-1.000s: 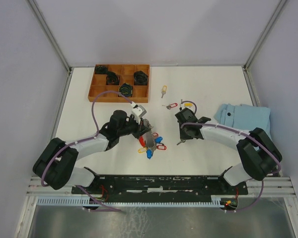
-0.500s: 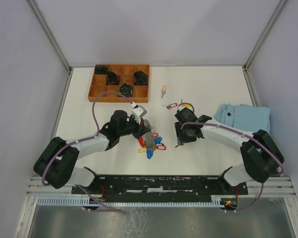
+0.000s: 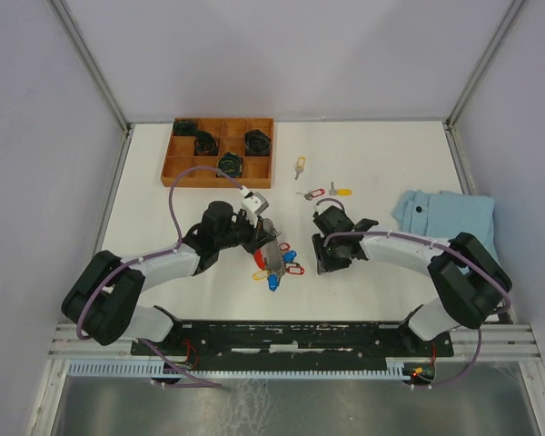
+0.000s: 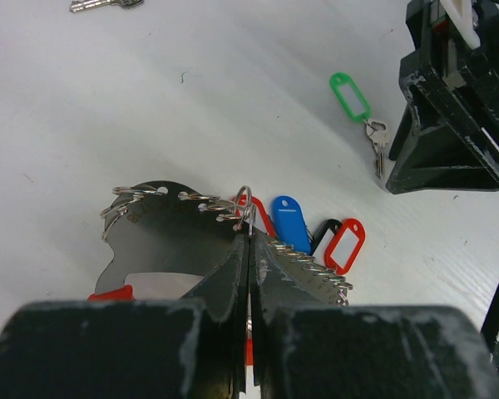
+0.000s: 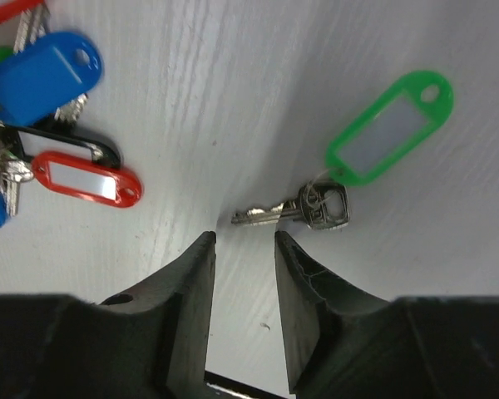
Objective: Put the keys on the keyring
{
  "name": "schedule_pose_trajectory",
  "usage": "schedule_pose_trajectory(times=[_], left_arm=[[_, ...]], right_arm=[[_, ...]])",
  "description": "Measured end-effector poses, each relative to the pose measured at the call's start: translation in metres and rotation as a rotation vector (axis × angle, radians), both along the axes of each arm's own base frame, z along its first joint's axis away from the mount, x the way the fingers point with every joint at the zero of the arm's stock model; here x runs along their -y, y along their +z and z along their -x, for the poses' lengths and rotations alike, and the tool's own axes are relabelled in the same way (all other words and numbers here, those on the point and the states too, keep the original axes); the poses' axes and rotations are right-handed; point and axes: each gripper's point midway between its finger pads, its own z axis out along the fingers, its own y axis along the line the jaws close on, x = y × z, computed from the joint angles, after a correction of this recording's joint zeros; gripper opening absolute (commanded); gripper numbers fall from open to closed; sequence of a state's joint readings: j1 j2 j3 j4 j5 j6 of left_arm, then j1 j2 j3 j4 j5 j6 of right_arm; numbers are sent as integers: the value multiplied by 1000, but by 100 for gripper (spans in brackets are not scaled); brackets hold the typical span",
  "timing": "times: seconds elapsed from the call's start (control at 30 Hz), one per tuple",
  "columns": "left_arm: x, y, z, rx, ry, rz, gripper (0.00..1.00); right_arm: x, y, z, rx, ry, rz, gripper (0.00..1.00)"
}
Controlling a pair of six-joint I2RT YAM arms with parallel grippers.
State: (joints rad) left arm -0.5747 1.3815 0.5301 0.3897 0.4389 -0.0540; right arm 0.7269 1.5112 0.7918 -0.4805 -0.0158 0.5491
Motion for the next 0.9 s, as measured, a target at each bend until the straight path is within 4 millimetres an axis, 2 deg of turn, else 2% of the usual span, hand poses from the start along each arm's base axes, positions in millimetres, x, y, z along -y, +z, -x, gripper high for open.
schedule_pose_trajectory(times=[0.13, 0.3, 0.47, 0.53, 0.7, 0.9], left_arm=[[0, 0, 0, 0, 0, 0, 3], [0, 0, 0, -1, 1, -1, 3], [-2, -3, 1, -12, 6, -12, 3], [-3, -5, 1, -15, 10, -17, 3], [-4, -6, 1, -20, 13, -22, 3], [-4, -6, 1, -21, 13, -22, 3]], right_arm=[[-11, -1, -16, 43, -6, -21, 42], [-26, 0, -53, 131, -46, -50, 42], [-17, 2, -100, 193, -144, -72, 44], [-11, 3, -112, 205, -156, -68, 46], [-3, 6, -111, 179, -94, -41, 48], [9, 9, -109, 139, -44, -23, 39]])
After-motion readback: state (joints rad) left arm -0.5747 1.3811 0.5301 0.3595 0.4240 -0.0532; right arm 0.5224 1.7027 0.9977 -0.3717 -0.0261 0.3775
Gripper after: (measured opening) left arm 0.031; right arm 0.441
